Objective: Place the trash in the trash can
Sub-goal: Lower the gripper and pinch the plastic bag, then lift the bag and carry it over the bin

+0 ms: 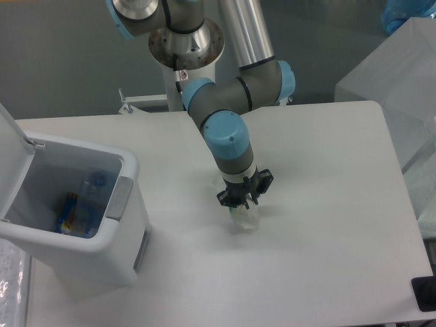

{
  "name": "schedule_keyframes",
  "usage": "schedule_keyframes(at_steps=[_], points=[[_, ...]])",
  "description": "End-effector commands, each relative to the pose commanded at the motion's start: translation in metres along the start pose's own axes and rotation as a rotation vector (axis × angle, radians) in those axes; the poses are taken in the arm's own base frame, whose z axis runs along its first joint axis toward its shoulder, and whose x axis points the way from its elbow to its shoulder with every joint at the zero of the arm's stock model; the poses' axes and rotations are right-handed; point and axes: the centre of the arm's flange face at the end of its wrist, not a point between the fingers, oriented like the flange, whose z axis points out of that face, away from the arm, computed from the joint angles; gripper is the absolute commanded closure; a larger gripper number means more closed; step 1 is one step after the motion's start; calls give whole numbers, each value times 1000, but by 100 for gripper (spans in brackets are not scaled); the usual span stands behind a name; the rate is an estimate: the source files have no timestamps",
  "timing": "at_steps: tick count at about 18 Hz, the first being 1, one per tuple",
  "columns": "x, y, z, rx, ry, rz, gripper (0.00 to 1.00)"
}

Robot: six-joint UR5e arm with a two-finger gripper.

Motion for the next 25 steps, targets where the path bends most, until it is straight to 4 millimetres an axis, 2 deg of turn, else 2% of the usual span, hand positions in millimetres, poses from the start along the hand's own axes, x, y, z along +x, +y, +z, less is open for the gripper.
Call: schedule_keyframes(at_steps=[1, 3, 6, 10, 13, 16, 19, 22, 25], points=[[0, -2, -3, 8, 3, -1, 79], [-1, -6, -14, 31, 13, -5, 87], [-2, -16, -30, 64, 25, -22, 87], [-2, -22, -39, 85, 42, -24, 98], [-7, -32, -62, 133, 61, -35, 98], [-13, -56, -112, 239, 149, -84, 98], [-26, -77, -184, 374, 272, -128, 98], [-36, -88, -255, 500, 394, -144, 98], [-34, -93, -312, 585, 474, -183, 98]])
